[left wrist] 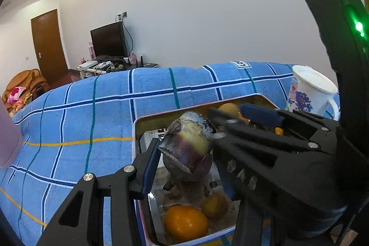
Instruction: Organize fruits
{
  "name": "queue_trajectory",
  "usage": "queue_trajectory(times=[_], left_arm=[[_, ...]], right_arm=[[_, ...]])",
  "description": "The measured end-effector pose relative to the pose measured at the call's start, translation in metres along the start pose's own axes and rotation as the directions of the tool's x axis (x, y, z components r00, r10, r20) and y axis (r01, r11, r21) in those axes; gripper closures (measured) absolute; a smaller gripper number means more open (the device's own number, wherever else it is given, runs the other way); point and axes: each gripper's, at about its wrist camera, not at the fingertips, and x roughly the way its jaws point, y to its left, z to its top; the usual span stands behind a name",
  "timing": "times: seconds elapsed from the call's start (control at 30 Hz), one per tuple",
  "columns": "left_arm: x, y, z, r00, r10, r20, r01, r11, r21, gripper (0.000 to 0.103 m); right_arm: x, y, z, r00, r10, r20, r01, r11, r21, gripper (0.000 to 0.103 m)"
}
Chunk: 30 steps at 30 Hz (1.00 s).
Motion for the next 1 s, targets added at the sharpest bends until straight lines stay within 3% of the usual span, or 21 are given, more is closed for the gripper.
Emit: queue_trajectory(times=[0.03,0.1,0.17,0.27,0.47,0.6,0.7,0.83,1.0], left_arm=[[-0.002,0.000,0.000,1.000,0.001,0.006,-0.001,1.000,0.000,0.052],[-0.006,0.002,-0.001,1.000,-0.001,0.029,0.001,1.000,-0.005,0.042],[-0.012,0.003,-0.001,0.998,0.009,0.059,-0.009,1.000,-0.010,0.020],[-0.022,0.003,0.000,0.993,0.023,0.114,-0.022,1.000,-0.011,0.016],[-0.027,0.012,-0.003,0.988,0.079,0.136,-0.070,0.995,-0.069,0.012],[-0.037,0.017,-0.004,0.973,0.130,0.192,-0.114,0.989,-0.093,0.012],[-0.043,0.014,-0.006,0.959,0.165,0.229,-0.155,0.986,-0.062,0.011],[-0.046,0.008,-0.007,0.953,0.166,0.253,-0.166,0.986,-0.023,0.010],[-0.048,0.006,-0.007,0.956,0.149,0.253,-0.152,0.988,-0.007,0.008]], right_arm=[[-0.003,0.001,-0.001,1.000,-0.014,0.012,0.014,1.000,-0.003,0.036],[-0.012,0.002,-0.001,0.999,-0.022,0.049,0.022,1.000,-0.002,0.009],[-0.020,0.001,-0.001,0.995,-0.024,0.092,0.023,1.000,0.018,0.004],[-0.034,-0.003,-0.002,0.988,-0.033,0.152,0.027,0.999,0.044,0.000],[-0.054,-0.012,-0.009,0.965,-0.092,0.245,0.066,0.991,0.113,0.000],[-0.072,-0.017,-0.014,0.934,-0.146,0.325,0.098,0.982,0.159,0.000],[-0.086,-0.020,-0.022,0.910,-0.144,0.388,0.076,0.980,0.184,0.000],[-0.095,-0.012,-0.028,0.884,-0.212,0.416,0.152,0.973,0.172,0.000],[-0.103,-0.010,-0.033,0.878,-0.241,0.414,0.177,0.966,0.186,0.000]])
